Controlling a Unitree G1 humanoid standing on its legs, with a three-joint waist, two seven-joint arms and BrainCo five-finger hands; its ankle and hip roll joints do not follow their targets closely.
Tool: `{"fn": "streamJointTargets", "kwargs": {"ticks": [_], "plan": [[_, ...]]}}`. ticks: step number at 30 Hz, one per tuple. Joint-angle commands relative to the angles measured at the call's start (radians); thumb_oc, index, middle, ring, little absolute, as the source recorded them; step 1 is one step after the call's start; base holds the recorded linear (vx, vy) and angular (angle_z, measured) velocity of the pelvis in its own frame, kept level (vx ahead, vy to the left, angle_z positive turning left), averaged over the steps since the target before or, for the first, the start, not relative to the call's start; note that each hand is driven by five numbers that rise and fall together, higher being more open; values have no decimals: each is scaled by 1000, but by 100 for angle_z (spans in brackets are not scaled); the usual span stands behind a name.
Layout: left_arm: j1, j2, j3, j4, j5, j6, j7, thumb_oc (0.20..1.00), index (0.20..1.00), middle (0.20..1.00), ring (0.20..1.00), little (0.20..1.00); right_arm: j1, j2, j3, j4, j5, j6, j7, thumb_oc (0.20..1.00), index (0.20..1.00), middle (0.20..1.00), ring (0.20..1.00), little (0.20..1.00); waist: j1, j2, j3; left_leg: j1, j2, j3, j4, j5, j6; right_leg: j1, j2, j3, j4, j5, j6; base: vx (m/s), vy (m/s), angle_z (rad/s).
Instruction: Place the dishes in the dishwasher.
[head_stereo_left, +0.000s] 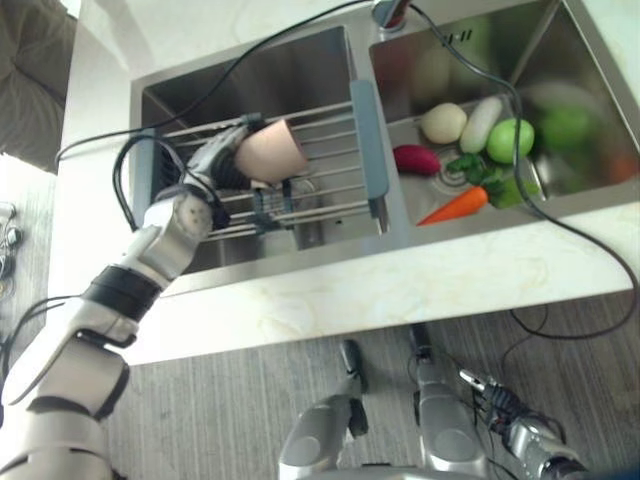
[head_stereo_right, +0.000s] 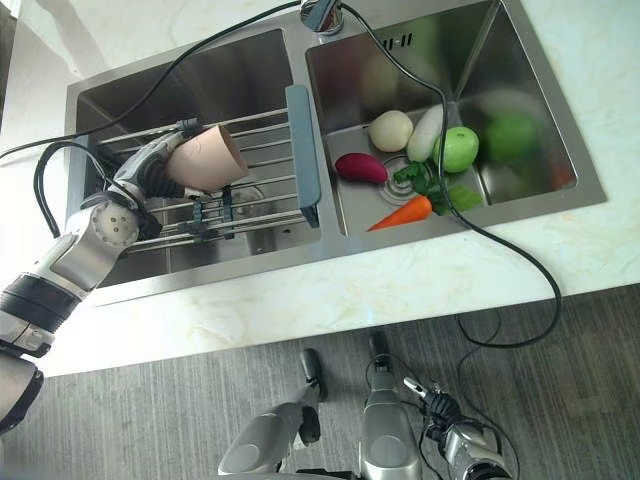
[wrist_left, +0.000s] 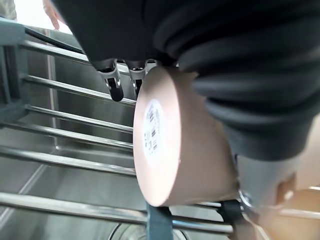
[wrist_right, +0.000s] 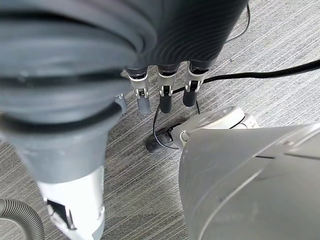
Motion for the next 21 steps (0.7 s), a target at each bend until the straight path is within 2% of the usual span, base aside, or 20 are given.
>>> {"fn": "streamJointTargets", "kwargs": {"ticks": [1, 12, 13, 14, 15, 19, 21], "plan": [[-30, 1, -65, 81, 49, 23, -78, 1000, 1000, 1000, 1000, 1000, -17, -4, 38, -17, 28, 7, 3, 1000, 1000, 1000, 1000, 1000, -38, -38, -11, -25, -19, -42, 5, -26, -35, -23, -116, -55, 14, 39, 106, 0, 0, 0], [-109, -23, -177, 80, 136, 50, -225, 1000, 1000, 1000, 1000, 1000, -47, -22, 46, 0, 32, 9, 9, 1000, 1000, 1000, 1000, 1000, -54, -29, 4, -25, -19, -30, 5, -26, -36, -29, -115, -48, 14, 42, 107, 1, 0, -1], [-113, -20, -186, 72, 143, 54, -244, 956, 956, 956, 956, 956, -48, -25, 44, 0, 32, 11, 10, 1000, 1000, 1000, 1000, 1000, -54, -27, 5, -25, -20, -30, 5, -26, -36, -29, -116, -48, 14, 42, 107, 4, 9, -9], [-116, -18, -196, 65, 145, 57, -258, 636, 636, 636, 636, 636, -50, -26, 42, 2, 31, 11, 10, 1000, 1000, 1000, 1000, 1000, -55, -26, 6, -25, -20, -30, 5, -26, -37, -29, -116, -48, 14, 42, 108, 5, 9, -10], [-130, -17, -214, 58, 175, 53, -303, 200, 200, 200, 200, 200, -51, -27, 43, 3, 33, 11, 9, 1000, 1000, 1000, 1000, 1000, -56, -24, 6, -24, -20, -29, 5, -27, -37, -28, -117, -49, 13, 42, 109, 8, 9, -7], [-145, -7, -257, 40, 205, 51, -376, 200, 200, 200, 200, 200, -56, -33, 46, 10, 38, 4, 11, 1000, 1000, 1000, 1000, 1000, -58, -20, 6, -22, -22, -28, 5, -29, -37, -25, -119, -49, 11, 43, 111, 0, 0, 0], [-147, -3, -271, 40, 208, 39, -380, 200, 200, 200, 200, 200, -58, -37, 47, 10, 41, 3, 10, 1000, 1000, 1000, 1000, 1000, -61, -19, 7, -21, -21, -24, 5, -30, -37, -25, -119, -48, 10, 43, 111, 0, 0, 0]]}}
